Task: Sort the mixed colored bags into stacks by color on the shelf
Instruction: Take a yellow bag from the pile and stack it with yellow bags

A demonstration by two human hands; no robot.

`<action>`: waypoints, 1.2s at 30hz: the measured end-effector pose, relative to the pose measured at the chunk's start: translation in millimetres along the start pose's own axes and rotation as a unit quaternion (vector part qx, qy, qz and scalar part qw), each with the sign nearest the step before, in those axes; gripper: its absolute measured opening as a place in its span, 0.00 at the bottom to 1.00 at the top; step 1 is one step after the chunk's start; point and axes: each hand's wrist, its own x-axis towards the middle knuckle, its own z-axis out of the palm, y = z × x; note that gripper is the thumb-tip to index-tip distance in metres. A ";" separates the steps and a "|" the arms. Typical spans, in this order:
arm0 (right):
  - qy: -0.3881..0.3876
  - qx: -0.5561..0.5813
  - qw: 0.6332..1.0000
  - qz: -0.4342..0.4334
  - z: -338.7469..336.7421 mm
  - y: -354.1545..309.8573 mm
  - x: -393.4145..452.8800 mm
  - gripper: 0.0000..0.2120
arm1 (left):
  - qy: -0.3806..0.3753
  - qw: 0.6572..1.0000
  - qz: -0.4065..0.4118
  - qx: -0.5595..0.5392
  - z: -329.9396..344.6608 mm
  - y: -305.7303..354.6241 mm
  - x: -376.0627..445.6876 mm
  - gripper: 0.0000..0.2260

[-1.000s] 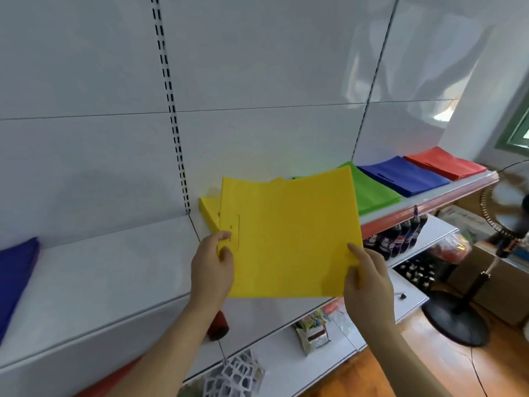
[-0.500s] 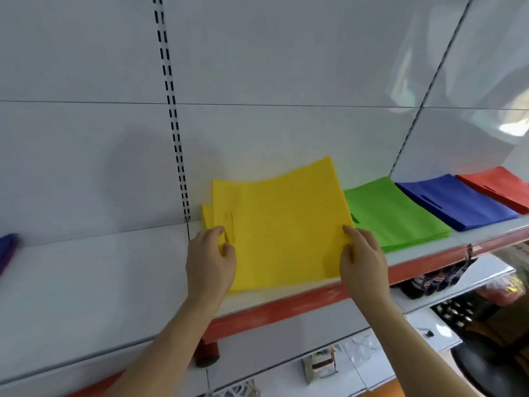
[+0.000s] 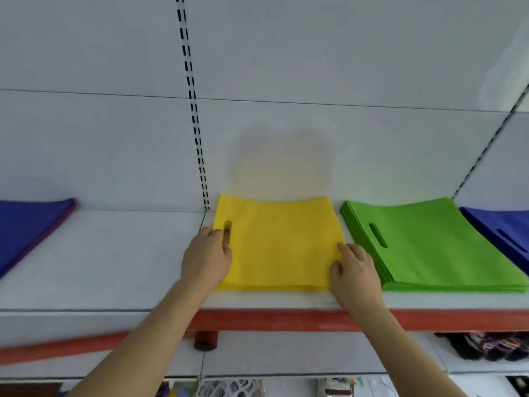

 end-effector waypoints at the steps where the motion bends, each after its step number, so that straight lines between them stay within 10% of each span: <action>1: -0.009 0.000 1.000 0.001 1.7 1.4 0.4 0.22 | -0.003 1.000 -0.007 0.015 -0.5 1.3 -2.5 0.18; 9: -0.038 -0.048 0.998 -0.003 4.6 0.4 1.0 0.17 | -0.031 0.997 -0.020 0.066 4.6 9.8 -18.9 0.27; 19: -0.085 -0.120 0.989 -0.018 1.6 -10.8 -0.7 0.37 | -0.069 0.995 -0.041 -0.054 -4.7 4.2 -24.8 0.30; 36: -0.037 -0.042 0.970 -0.237 36.5 -189.2 -77.3 0.34 | 0.115 0.985 -0.120 0.050 -75.7 -139.0 -130.1 0.29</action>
